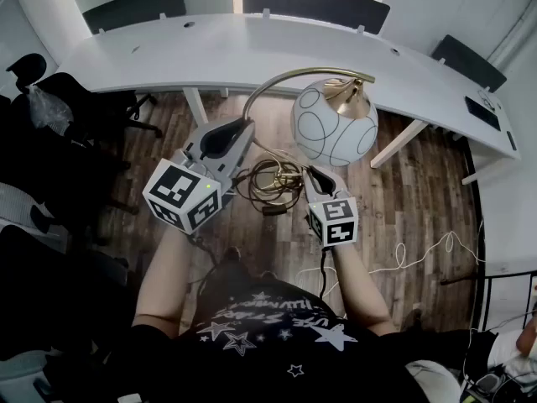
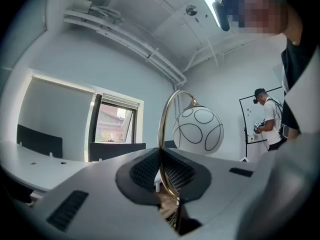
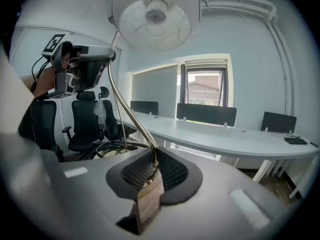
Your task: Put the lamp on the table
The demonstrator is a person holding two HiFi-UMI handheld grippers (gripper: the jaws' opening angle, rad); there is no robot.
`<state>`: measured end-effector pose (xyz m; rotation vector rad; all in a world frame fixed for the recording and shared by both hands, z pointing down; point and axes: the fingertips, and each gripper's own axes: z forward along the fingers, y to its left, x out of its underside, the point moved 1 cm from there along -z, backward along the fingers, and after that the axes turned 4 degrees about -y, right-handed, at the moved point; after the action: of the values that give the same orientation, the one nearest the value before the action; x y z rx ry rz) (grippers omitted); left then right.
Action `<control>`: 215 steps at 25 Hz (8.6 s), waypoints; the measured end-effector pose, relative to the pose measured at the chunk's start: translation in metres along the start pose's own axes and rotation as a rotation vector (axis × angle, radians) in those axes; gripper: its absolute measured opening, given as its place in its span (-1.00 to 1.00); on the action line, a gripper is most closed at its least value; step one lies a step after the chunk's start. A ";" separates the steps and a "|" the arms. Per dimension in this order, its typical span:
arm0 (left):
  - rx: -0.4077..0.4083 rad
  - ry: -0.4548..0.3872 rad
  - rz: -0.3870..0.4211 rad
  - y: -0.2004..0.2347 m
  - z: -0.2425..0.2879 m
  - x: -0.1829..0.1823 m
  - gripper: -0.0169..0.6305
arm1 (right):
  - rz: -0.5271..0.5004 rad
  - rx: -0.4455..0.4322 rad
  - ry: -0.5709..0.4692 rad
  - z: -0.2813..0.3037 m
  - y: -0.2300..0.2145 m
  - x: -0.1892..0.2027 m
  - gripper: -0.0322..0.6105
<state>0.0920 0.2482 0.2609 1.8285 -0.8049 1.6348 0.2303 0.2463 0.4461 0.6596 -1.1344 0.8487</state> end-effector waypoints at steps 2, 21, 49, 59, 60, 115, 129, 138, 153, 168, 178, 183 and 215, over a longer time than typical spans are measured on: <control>0.000 0.001 0.001 -0.001 0.000 -0.001 -0.85 | -0.005 0.000 0.000 -0.001 -0.001 -0.001 -0.79; 0.027 -0.021 -0.003 -0.012 -0.010 -0.009 -0.85 | -0.034 0.035 -0.016 -0.017 -0.004 -0.008 -0.78; 0.115 -0.019 -0.013 0.072 0.066 0.013 -0.84 | -0.003 0.071 0.011 0.081 -0.053 -0.023 -0.78; 0.164 -0.033 0.019 0.147 0.096 0.011 -0.84 | -0.018 0.108 0.001 0.158 -0.064 -0.053 -0.78; 0.167 -0.033 0.023 0.159 0.100 0.011 -0.85 | -0.019 0.110 0.003 0.169 -0.063 -0.057 -0.78; -0.101 0.048 0.035 0.423 0.264 0.053 -0.85 | -0.038 -0.204 0.038 0.497 -0.160 -0.120 -0.77; -0.073 0.024 0.040 0.491 0.250 0.052 -0.85 | -0.039 -0.193 0.037 0.549 -0.125 -0.139 -0.77; -0.015 0.014 0.031 0.585 0.256 0.054 -0.85 | -0.030 -0.131 0.063 0.630 -0.102 -0.165 -0.77; 0.074 0.070 0.017 0.682 0.267 0.081 -0.85 | -0.002 -0.037 0.108 0.717 -0.082 -0.166 -0.77; 0.106 0.120 -0.016 0.744 0.288 0.114 -0.85 | 0.014 0.025 0.163 0.779 -0.081 -0.154 -0.77; 0.136 0.149 -0.014 0.746 0.296 0.126 -0.85 | 0.026 0.033 0.193 0.785 -0.085 -0.144 -0.77; 0.132 0.149 -0.021 0.745 0.297 0.126 -0.85 | 0.017 0.038 0.192 0.785 -0.088 -0.141 -0.77; -0.071 0.090 0.024 0.746 0.287 0.128 -0.82 | 0.052 0.020 0.162 0.779 -0.080 -0.146 -0.72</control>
<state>-0.2635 -0.4717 0.3662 1.6906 -0.8380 1.6689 -0.1173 -0.4641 0.5389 0.5690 -1.0020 0.9417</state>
